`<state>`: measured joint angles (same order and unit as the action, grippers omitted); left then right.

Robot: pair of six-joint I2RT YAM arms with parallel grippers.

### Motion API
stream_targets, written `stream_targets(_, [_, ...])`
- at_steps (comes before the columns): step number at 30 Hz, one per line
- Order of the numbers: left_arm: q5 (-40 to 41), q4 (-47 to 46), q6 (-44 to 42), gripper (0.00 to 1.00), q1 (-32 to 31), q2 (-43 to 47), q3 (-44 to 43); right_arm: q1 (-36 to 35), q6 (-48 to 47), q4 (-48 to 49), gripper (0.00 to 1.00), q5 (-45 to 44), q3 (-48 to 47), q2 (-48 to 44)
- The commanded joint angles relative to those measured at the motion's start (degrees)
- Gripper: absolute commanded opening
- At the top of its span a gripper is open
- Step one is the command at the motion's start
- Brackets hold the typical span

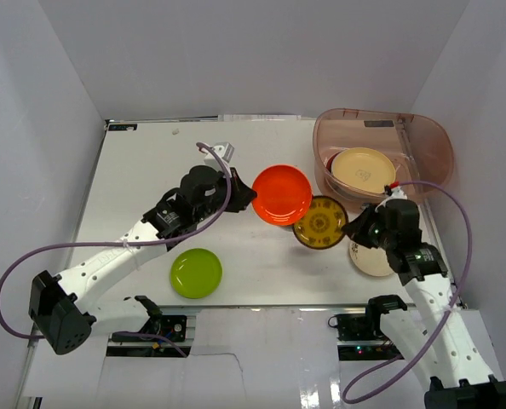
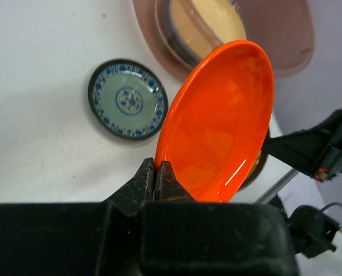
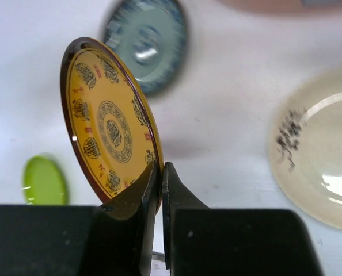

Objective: Place the plates into the plastic bin on the countertop

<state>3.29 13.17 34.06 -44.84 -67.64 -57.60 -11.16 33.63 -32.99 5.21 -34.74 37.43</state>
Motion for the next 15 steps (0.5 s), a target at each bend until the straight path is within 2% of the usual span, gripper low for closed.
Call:
stream_targets(1, [-6.36, -5.43, 3.64, 0.00, 3.26, 0.14, -4.70, -0.18, -3.56, -1.81, 0.08, 5.85, -11.99, 0.18])
stream_targets(3, [-6.37, -5.26, 3.99, 0.00, 4.05, 0.31, -6.46, -0.18, -4.53, -0.59, 0.08, 5.51, -18.76, 2.38])
stream_targets(5, [-4.53, -4.65, 3.82, 0.00, 4.32, 0.84, -8.92, -0.18, -7.07, 1.61, 0.08, -0.09, -21.95, 5.10])
stream_targets(6, [-4.17, -4.47, 3.64, 0.00, 4.50, 1.54, -9.36, -0.18, -8.21, 2.49, 0.08, -3.42, -24.47, 6.41])
stream_targets(7, [-4.17, -4.12, 3.29, 0.00, 4.58, 1.72, -10.41, -0.18, -9.44, 4.06, 0.08, -10.59, -25.02, 7.73])
stream_targets(9, [-4.17, -3.59, 3.03, 0.00, 4.59, 1.54, -11.30, 0.78, -12.09, 9.93, 0.08, -16.70, -25.63, 13.26])
stream_targets(12, [-5.22, -3.15, 2.50, 0.00, 4.59, -0.21, -13.49, 6.05, -12.97, 16.96, 0.08, -16.99, -28.35, 22.58])
stream_targets(15, [-6.01, -2.88, 1.53, 0.00, 4.67, -3.63, -17.09, 10.45, -13.32, 19.89, 0.08, -17.07, -31.43, 31.98])
